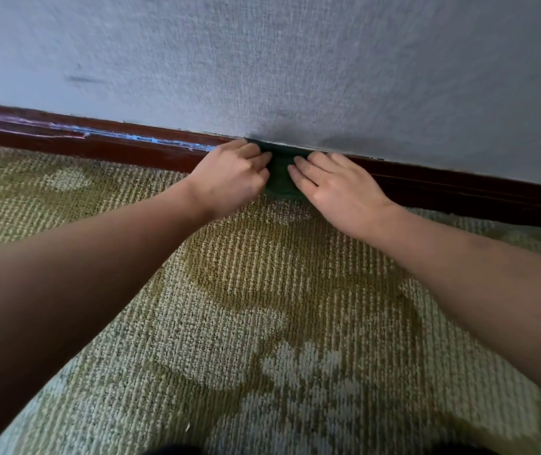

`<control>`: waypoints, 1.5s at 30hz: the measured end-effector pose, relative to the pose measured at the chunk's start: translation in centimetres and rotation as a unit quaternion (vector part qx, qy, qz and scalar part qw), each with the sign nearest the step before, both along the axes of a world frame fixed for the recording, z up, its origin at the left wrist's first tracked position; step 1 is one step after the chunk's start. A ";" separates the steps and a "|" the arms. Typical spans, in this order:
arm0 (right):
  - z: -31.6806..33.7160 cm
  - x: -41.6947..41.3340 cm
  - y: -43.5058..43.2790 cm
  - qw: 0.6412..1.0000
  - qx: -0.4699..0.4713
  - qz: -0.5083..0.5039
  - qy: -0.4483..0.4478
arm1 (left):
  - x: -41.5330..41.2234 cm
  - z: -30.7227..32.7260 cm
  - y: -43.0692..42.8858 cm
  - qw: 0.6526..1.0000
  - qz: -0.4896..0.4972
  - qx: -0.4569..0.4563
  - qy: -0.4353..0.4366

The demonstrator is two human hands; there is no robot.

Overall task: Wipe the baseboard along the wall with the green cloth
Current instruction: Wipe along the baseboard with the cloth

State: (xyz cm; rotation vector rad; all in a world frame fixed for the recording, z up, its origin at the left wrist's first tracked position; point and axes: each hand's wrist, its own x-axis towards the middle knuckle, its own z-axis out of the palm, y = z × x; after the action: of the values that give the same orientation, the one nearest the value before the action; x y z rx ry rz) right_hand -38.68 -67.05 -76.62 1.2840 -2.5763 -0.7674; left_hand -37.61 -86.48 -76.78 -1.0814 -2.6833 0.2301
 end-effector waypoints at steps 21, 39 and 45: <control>0.2 -0.7 1.2 0.986 -0.087 -0.035 -0.138 | 0.3 0.3 0.9 1.000 -0.010 0.018 -0.013; -1.1 -1.2 -0.3 0.989 -0.078 0.004 -0.123 | -0.6 -0.3 -1.4 0.999 -0.016 0.003 -0.033; -0.9 -1.6 -4.7 0.993 -0.055 0.001 -0.104 | -0.2 -0.1 -4.6 0.999 -0.003 0.003 -0.032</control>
State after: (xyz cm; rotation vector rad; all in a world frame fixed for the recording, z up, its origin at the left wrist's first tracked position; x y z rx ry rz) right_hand -40.24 -71.73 -77.50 1.3999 -2.7327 -0.5062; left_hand -37.82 -91.10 -76.92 -1.1137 -2.7339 0.1884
